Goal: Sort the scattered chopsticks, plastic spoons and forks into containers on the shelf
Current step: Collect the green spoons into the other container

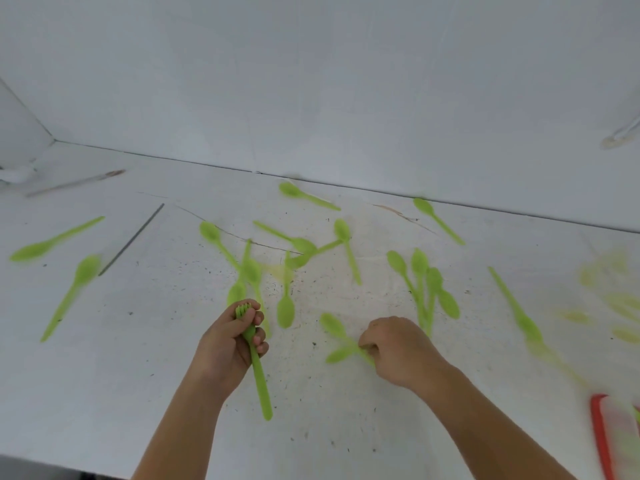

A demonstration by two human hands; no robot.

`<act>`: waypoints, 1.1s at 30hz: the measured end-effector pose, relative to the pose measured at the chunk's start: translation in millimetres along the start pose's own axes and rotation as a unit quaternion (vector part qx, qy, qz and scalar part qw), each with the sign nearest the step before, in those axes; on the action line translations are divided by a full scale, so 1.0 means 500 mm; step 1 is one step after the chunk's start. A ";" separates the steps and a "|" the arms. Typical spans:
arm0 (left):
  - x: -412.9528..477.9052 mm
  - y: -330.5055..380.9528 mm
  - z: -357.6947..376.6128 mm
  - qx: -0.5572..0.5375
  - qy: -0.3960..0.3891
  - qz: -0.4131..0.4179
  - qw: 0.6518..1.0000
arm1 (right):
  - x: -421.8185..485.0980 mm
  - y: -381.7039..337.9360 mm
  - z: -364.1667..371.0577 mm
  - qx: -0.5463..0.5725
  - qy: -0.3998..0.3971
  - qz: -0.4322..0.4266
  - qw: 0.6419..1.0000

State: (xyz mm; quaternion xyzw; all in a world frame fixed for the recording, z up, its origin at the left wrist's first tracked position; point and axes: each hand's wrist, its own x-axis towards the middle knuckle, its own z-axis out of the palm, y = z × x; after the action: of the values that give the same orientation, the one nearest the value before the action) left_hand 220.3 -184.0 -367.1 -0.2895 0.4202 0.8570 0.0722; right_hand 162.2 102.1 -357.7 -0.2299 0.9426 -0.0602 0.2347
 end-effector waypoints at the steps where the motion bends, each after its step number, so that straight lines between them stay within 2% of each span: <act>1: -0.002 0.003 -0.006 0.005 0.006 0.002 1.000 | -0.005 0.000 -0.024 -0.025 -0.036 0.041 0.998; 3: -0.005 0.011 -0.020 0.018 0.019 0.008 1.000 | -0.015 0.000 -0.069 -0.074 -0.074 0.128 0.986; 5: -0.005 0.023 -0.030 0.022 0.027 0.017 0.999 | -0.024 0.005 -0.106 -0.097 -0.077 0.200 0.972; 7: -0.003 0.038 -0.036 0.021 0.030 0.025 0.999 | -0.023 0.015 -0.130 -0.090 -0.044 0.251 0.963; 9: 0.000 0.052 -0.039 0.029 0.043 0.033 0.998 | -0.008 0.020 -0.130 -0.034 0.031 0.265 0.963; 11: 0.004 0.063 -0.044 0.032 0.062 0.041 0.997 | 0.011 -0.001 -0.108 0.112 0.104 0.230 0.961; 13: 0.005 0.077 -0.057 0.026 0.078 0.048 0.995 | 0.031 -0.048 -0.077 0.230 0.110 0.186 0.949; 16: 0.000 0.089 -0.078 0.028 0.083 0.062 0.994 | 0.053 -0.115 -0.037 0.298 0.122 0.150 0.935; 18: 0.000 0.085 -0.078 0.042 0.079 0.068 0.994 | 0.061 -0.157 -0.035 0.403 0.122 0.136 0.897; 21: -0.001 0.062 -0.037 0.026 0.037 0.056 0.997 | 0.061 -0.229 -0.045 0.538 0.071 0.096 0.834; 25: -0.009 0.025 0.031 -0.079 -0.001 0.020 0.997 | 0.064 -0.285 -0.023 0.515 0.121 0.062 0.846; 29: -0.017 0.004 0.060 -0.102 0.027 0.038 0.994 | 0.061 -0.295 -0.002 0.475 0.194 0.057 0.856; 33: -0.022 -0.007 0.058 -0.095 0.045 0.049 0.993 | 0.060 -0.297 0.018 0.452 0.174 0.026 0.875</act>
State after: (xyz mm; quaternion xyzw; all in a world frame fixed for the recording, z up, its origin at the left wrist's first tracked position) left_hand 218.2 -158.4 -349.7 -0.3127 0.3534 0.8815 -0.0169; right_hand 203.2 -43.6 -345.4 -0.0596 0.8440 -0.5123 0.1472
